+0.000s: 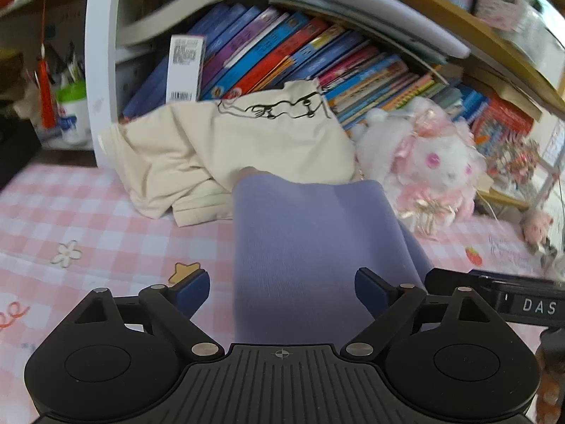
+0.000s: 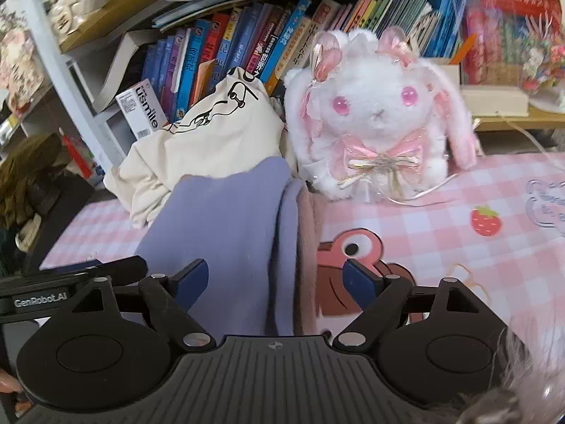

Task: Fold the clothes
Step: 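Open both tools and release the folded sweater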

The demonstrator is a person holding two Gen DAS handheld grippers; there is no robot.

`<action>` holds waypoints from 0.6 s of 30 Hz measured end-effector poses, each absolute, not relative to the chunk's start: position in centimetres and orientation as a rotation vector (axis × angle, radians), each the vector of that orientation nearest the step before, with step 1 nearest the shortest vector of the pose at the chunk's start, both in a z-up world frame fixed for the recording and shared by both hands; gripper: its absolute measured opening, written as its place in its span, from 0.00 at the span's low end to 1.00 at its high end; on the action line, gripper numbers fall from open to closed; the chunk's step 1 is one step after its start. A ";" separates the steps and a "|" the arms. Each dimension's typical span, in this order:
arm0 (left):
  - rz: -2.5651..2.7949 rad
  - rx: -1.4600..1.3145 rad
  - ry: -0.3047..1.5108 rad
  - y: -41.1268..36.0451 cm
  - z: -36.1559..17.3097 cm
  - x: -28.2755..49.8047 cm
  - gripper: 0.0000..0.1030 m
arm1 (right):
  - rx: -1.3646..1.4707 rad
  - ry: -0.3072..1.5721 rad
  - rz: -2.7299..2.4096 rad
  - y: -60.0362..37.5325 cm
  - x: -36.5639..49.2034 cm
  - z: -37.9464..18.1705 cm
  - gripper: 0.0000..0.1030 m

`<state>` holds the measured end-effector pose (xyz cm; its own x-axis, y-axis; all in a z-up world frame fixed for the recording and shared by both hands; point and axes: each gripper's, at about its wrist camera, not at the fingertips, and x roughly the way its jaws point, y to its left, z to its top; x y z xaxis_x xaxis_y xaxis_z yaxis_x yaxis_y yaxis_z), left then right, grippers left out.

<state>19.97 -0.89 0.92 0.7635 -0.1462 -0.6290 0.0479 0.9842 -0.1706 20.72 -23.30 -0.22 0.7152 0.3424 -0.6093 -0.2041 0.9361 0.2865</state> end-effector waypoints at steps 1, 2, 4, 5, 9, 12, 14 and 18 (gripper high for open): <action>-0.101 -0.133 0.685 -1.1 1.0 19.2 0.90 | 0.197 0.707 0.304 -23.4 20.1 -0.2 0.84; -0.096 -0.124 0.681 -1.3 0.9 18.7 0.90 | 0.189 0.702 0.304 -23.5 19.5 -0.2 0.86; -0.084 -0.119 0.672 -1.6 0.7 17.3 0.90 | 0.178 0.694 0.304 -23.8 18.2 -0.3 0.86; -0.073 -0.124 0.667 -1.7 0.6 16.5 0.90 | 0.173 0.691 0.303 -24.0 17.6 -0.4 0.87; -0.032 -0.141 0.655 -2.0 0.3 13.8 0.93 | 0.155 0.686 0.284 -24.4 15.0 -0.7 0.90; -0.012 -0.135 0.651 -2.4 0.2 12.0 0.94 | 0.134 0.677 0.257 -24.7 13.0 -0.9 0.92; -0.002 -0.115 0.650 -2.8 0.2 10.8 0.95 | 0.125 0.668 0.227 -24.9 11.6 -0.9 0.95; 0.016 -0.097 0.633 -3.2 0.5 8.8 0.95 | 0.102 0.667 0.196 -25.3 9.2 -1.1 0.96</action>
<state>8.80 -3.23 0.46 0.8062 -0.0143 -0.5914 -0.0450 0.9953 -0.0854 9.22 -25.33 -1.05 0.7685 0.2125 -0.6036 -0.1475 0.9767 0.1560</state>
